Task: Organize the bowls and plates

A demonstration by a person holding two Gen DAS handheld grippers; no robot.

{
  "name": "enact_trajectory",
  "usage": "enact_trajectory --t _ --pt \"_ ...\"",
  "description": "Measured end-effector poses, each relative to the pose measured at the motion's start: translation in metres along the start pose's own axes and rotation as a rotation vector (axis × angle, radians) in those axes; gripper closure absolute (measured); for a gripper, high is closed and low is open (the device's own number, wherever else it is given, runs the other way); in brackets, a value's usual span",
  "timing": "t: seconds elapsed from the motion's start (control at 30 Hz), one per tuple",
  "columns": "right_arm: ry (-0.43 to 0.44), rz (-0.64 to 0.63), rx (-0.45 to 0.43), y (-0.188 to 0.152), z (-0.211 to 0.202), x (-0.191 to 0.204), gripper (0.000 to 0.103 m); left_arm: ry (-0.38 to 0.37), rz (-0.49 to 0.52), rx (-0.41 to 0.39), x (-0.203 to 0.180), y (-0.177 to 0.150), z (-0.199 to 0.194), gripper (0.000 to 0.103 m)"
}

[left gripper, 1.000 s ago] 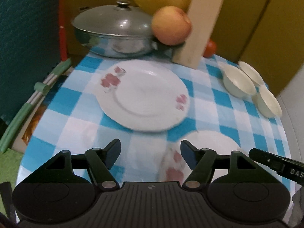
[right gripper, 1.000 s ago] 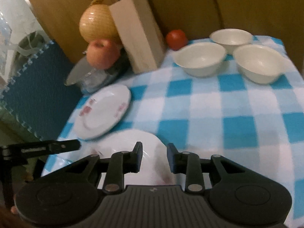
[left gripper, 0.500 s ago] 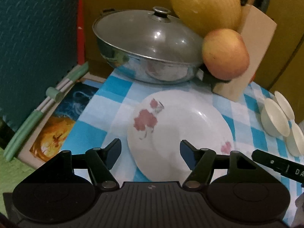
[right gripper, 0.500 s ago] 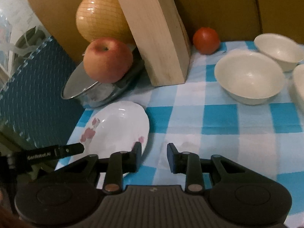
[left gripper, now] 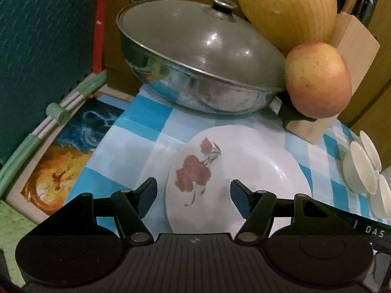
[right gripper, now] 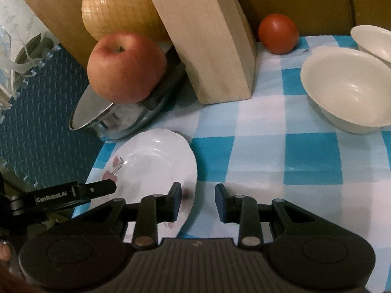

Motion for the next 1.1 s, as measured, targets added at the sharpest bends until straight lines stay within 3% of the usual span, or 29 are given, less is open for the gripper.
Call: enact_trajectory --t 0.37,0.43,0.53,1.1 --pt "0.083 0.041 0.035 -0.001 0.006 0.005 0.074 -0.046 0.017 0.003 -0.008 0.003 0.006 0.025" --pt "0.070 0.032 0.032 -0.002 0.006 0.008 0.075 -0.043 0.024 0.004 -0.009 0.003 0.006 0.025" --pt "0.054 0.039 0.033 -0.001 0.005 0.004 0.085 -0.030 0.042 0.006 -0.012 0.000 0.005 0.025" --pt "-0.091 0.032 -0.026 0.010 -0.029 -0.029 0.082 0.007 0.264 0.015 -0.078 -0.023 0.010 0.025"
Point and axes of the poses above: each gripper's, at about its wrist camera, not at the fingertips, and z roughly the way its jaws point, x to its left, y to its top, the point moved 4 cm from there along z, roughly the way its jaws point, and after that the axes turned 3 degrees about z, right-handed, at the moved point
